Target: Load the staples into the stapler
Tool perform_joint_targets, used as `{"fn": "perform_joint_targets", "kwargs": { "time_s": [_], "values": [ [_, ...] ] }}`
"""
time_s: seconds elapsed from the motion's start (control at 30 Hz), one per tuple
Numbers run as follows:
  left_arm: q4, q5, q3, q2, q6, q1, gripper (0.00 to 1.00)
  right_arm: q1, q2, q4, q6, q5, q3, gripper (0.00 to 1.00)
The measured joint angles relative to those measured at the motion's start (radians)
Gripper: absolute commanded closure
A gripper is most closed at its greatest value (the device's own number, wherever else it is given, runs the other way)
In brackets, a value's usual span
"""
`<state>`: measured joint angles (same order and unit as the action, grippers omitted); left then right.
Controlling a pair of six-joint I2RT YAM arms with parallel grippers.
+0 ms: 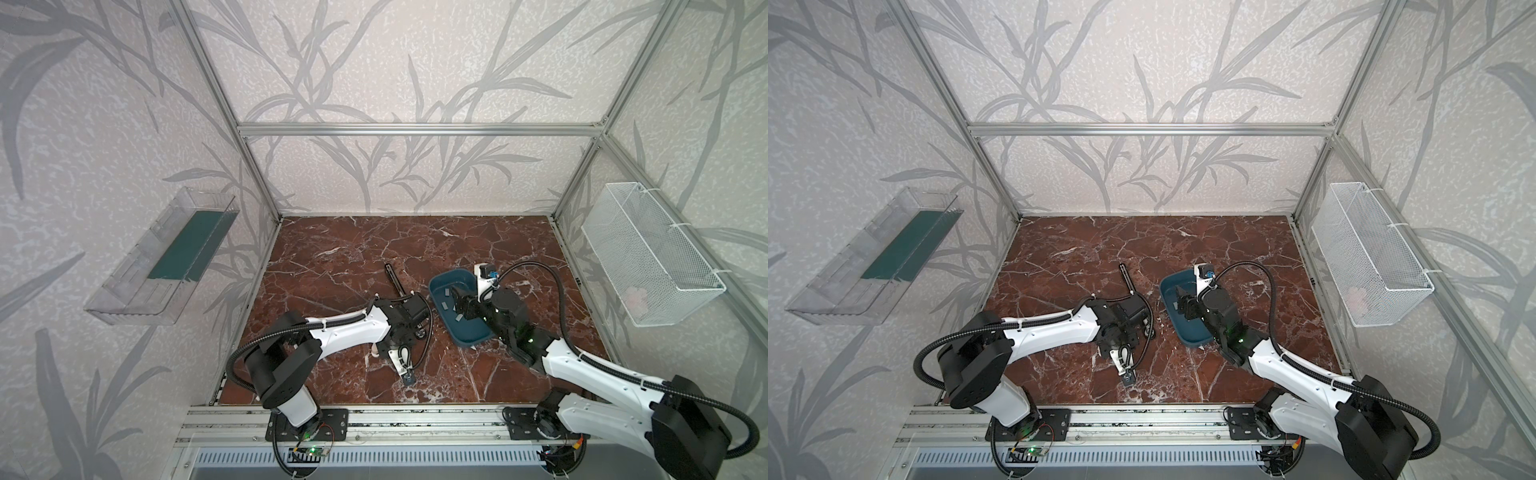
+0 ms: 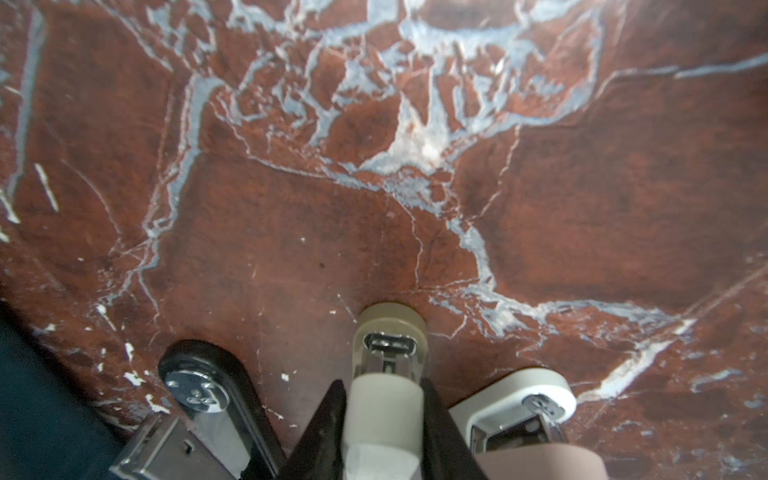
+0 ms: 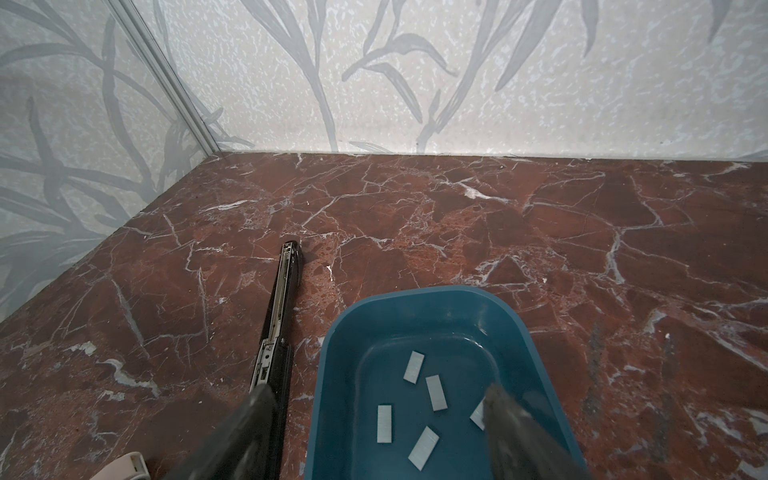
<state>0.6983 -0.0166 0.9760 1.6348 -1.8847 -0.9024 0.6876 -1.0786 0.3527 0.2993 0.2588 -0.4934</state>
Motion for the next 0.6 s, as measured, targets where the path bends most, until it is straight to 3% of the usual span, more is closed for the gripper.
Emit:
{"fn": "perform_joint_targets", "kwargs": {
  "time_s": [0.1, 0.2, 0.47, 0.6],
  "values": [
    [-0.002, 0.009, 0.012, 0.011, 0.0, 0.0, 0.74, 0.0, 0.0, 0.0, 0.0, -0.003, 0.0, 0.21],
    [0.0, 0.015, 0.021, 0.018, 0.001, 0.0, 0.84, 0.0, 0.0, 0.0, 0.001, -0.006, 0.0, 0.21],
    [0.001, -0.01, 0.058, 0.02, 0.047, 0.0, 1.0, 0.0, 0.001, -0.002, 0.01, -0.001, 0.0, 0.22],
    [0.005, -0.064, 0.087, -0.003, 0.102, 0.009, 1.0, 0.0, 0.028, -0.021, 0.024, 0.035, 0.0, 0.22]
  ]
}}
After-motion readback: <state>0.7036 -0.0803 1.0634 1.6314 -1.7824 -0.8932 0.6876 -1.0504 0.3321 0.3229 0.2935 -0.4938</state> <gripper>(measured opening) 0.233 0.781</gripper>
